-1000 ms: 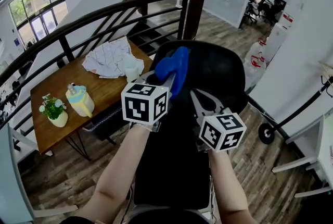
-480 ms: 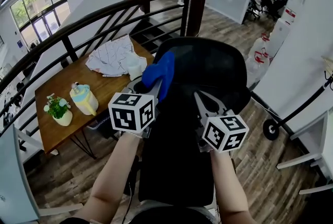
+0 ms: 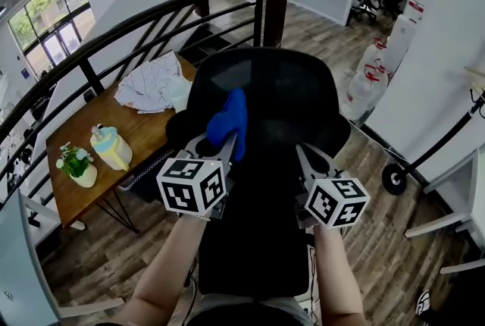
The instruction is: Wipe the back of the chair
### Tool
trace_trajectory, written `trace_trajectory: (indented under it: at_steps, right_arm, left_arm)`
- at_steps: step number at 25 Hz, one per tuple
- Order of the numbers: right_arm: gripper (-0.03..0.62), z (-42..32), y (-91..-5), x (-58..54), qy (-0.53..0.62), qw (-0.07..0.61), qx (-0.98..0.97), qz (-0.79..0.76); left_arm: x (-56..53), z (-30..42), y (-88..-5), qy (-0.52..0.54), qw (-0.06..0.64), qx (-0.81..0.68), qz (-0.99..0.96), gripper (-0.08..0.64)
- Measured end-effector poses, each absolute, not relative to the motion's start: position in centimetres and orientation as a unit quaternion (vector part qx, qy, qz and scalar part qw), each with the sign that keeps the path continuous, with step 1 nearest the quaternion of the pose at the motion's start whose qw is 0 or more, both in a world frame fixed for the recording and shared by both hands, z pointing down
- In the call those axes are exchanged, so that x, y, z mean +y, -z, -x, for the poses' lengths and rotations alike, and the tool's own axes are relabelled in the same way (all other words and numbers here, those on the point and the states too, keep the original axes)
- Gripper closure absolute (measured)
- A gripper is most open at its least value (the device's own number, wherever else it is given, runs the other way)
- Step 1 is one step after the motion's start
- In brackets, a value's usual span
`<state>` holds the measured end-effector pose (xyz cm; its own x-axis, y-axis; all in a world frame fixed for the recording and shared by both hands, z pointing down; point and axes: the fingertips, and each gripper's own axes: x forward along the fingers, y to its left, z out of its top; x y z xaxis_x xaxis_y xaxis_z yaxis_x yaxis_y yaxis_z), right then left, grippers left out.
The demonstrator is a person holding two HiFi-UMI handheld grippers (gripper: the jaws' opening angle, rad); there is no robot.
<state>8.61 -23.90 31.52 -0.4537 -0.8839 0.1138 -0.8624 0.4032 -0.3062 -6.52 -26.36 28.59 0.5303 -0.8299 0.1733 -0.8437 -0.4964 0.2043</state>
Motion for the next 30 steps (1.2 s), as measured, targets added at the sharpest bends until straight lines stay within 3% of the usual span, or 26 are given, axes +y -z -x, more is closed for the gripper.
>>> trace_trajectory:
  at_steps: [11,19,30]
  right_arm:
    - [0.563,-17.7,-35.2,-21.4,0.202,0.056,0.782,0.587]
    - [0.563,-21.9,-37.9,-19.7,0.226,0.056,0.746,0.623]
    - [0.563,-23.3,-40.2,-20.2,0.249,0.061,0.729,0.634]
  left_arm:
    - [-22.3,-8.9,-36.5,-0.093,0.210,-0.340,-0.912,0.474]
    - [-22.5,-18.1,-39.0,-0.132,0.211,-0.258,-0.934,0.474]
    - [-26.3,-21.0,-41.1,-0.148,0.218,-0.253,-0.931,0.474]
